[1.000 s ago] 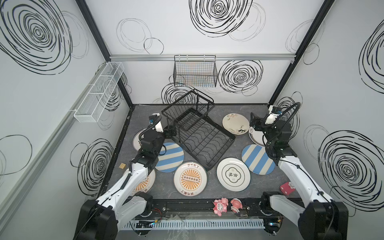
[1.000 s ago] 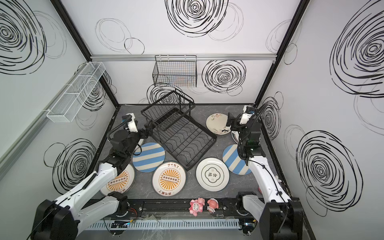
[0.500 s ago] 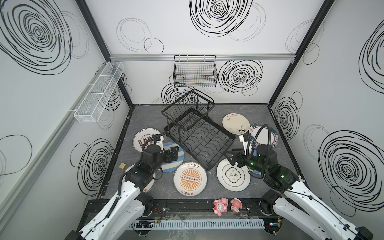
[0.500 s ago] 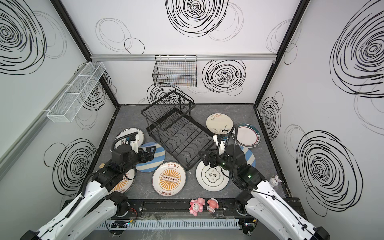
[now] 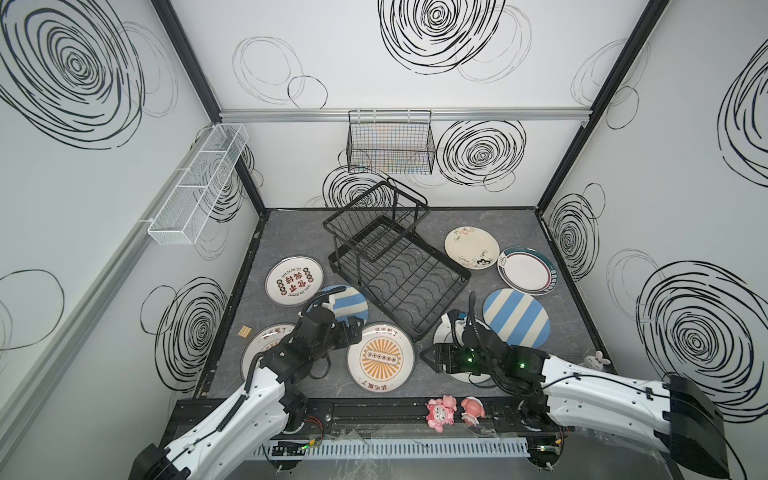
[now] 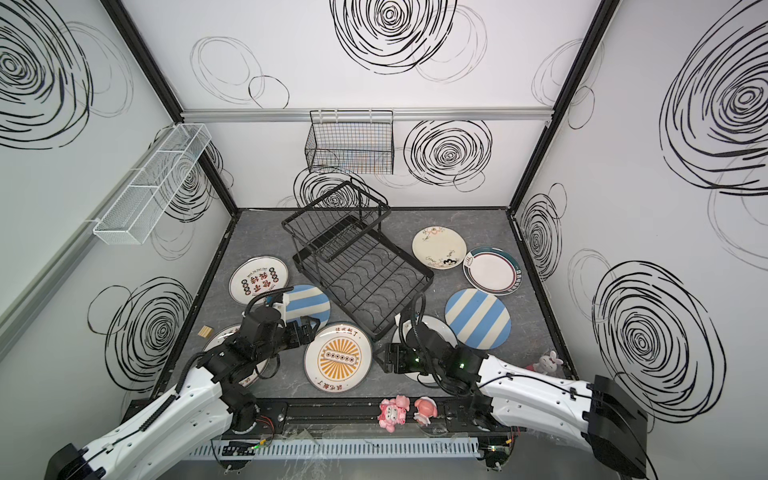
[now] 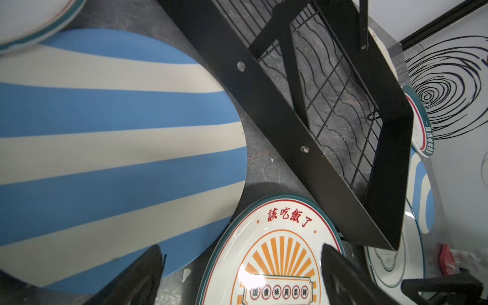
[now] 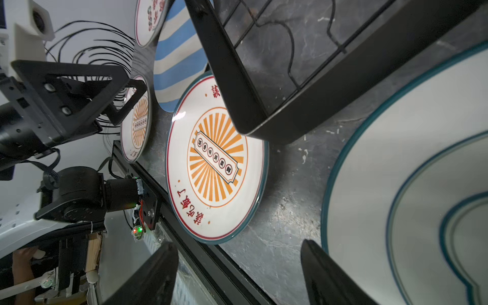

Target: Load the plates into the dish rack

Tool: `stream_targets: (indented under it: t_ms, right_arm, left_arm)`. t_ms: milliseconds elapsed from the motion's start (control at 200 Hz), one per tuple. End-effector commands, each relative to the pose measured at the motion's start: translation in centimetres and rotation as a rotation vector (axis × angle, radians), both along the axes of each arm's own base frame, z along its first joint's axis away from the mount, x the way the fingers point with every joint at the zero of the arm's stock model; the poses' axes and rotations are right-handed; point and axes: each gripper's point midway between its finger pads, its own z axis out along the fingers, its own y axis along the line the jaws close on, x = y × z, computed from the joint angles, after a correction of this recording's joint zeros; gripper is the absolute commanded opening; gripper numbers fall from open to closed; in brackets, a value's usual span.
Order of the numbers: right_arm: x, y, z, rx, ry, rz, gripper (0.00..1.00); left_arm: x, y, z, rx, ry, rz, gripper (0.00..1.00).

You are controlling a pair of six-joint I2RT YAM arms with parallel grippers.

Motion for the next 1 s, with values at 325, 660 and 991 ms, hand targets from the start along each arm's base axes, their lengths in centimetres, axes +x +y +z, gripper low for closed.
stream_targets:
  t_ms: [325,660,991]
  right_arm:
    - [0.8,3.4,0.2,0.049,-0.001,-0.004,0.74]
    - [1.3,3.9,-1.5,-0.021,-0.005,0.023,0.71]
    - [1.2,5.1,-2.6,-0.021,0.021,0.059,0.68]
  left_arm:
    - [-1.6,-1.6,-1.4,-0.046,0.02,-0.011,0.96]
    - [-2.1,-1.6,-2.4,-0.002,0.037,-0.031,0.96]
    - [-2.5,-2.1,-2.9,-0.01,0.038,-0.058,0.96]
